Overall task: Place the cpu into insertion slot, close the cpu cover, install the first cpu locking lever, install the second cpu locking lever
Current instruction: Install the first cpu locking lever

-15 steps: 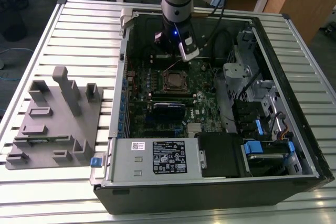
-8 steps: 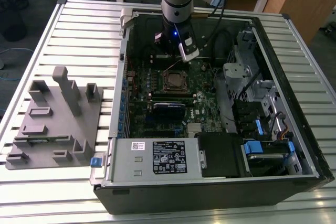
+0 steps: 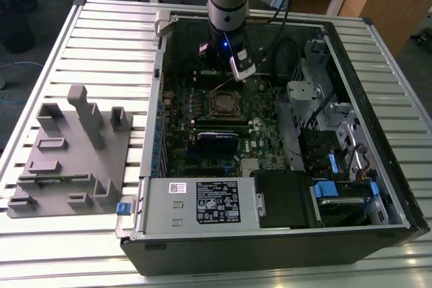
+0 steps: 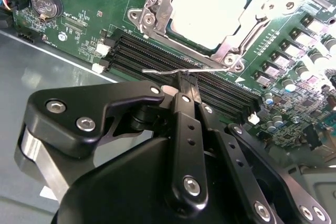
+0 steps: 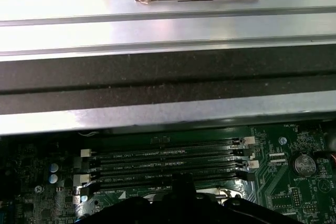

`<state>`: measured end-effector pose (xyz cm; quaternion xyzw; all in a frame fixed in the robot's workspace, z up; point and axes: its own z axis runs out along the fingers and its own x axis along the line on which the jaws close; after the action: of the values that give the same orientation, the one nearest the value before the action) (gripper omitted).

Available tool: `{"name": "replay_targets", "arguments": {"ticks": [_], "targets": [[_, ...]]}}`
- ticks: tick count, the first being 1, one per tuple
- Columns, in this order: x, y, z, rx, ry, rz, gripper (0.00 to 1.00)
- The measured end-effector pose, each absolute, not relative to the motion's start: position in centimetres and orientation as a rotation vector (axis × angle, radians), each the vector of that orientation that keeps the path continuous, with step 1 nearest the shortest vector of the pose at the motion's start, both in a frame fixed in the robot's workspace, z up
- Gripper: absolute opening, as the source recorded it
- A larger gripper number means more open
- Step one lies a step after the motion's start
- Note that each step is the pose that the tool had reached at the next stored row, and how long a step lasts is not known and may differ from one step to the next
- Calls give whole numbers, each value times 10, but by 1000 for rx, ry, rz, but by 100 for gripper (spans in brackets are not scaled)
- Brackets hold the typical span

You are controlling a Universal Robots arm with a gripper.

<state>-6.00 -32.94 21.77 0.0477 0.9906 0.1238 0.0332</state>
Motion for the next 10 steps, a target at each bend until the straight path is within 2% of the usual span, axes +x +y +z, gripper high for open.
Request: {"name": "replay_targets", "arguments": {"ticks": [10], "targets": [[-57,-329,216,149,3048,381,11]]}}
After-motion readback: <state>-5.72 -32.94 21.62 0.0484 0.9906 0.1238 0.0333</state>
